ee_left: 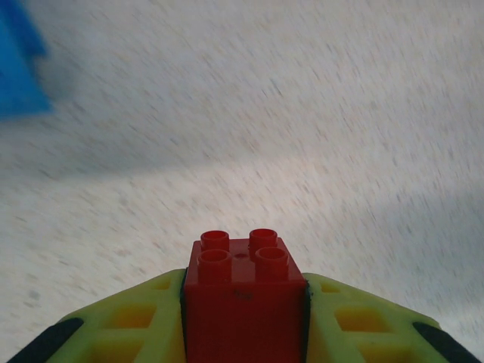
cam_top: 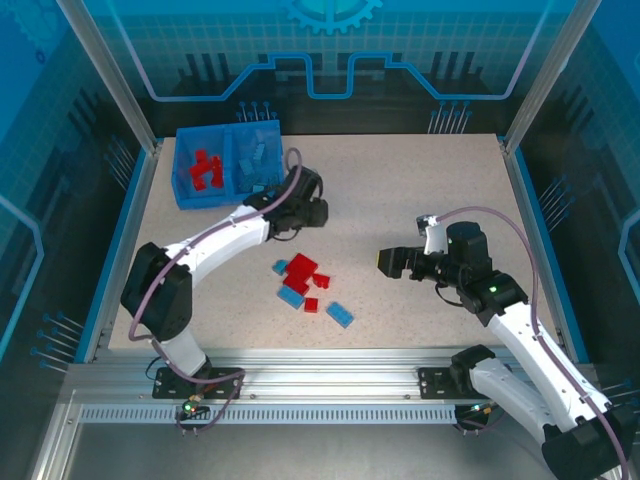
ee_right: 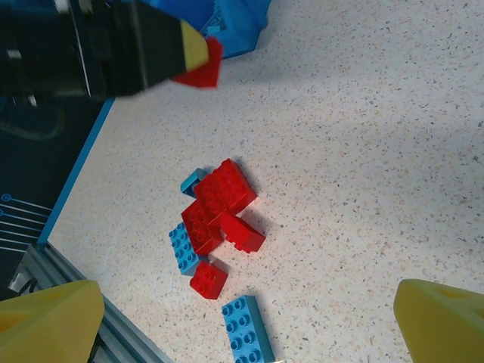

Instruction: Sort the legos into containers by color

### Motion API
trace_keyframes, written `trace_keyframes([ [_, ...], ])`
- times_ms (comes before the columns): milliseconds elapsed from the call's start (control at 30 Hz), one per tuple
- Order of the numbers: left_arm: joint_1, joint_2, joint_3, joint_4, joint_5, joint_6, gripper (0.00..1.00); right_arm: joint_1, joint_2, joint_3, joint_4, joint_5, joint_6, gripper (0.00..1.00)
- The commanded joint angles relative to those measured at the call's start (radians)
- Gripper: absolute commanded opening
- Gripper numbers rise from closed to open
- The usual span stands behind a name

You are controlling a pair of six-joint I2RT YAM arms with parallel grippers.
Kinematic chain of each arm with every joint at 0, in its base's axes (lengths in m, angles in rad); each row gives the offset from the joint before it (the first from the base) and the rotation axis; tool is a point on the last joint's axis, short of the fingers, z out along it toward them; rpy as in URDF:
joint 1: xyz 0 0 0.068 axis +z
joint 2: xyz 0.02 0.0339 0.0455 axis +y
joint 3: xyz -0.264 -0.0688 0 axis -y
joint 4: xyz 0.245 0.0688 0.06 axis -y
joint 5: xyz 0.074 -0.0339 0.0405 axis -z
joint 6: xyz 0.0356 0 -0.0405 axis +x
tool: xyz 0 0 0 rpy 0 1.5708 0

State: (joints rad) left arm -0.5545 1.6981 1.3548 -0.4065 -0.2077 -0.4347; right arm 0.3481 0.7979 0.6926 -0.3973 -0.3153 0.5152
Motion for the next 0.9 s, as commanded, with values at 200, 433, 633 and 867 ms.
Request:
trace_keyframes([
  [200, 0.305, -0.009, 0.168, 0.047, -0.037, 0.106, 0.32, 0.009, -0.003, 0.020, 0.009, 0.009, -0.011, 1.00],
  [433, 0.544, 0.120, 0.326, -0.018, 0.054, 0.049, 0.32, 0.011, -0.006, 0.027, 0.011, 0.010, -0.009, 1.00],
  [633, 0.651, 0.303, 0.475, -0.102, 0.025, 0.044, 0.32, 0.014, -0.007, 0.036, -0.001, 0.016, -0.011, 1.00],
  [867, 0.686, 0.513, 0.671, -0.219, 0.021, 0.034, 0.44, 0.016, -0.005, 0.050, -0.015, 0.020, -0.015, 1.00],
])
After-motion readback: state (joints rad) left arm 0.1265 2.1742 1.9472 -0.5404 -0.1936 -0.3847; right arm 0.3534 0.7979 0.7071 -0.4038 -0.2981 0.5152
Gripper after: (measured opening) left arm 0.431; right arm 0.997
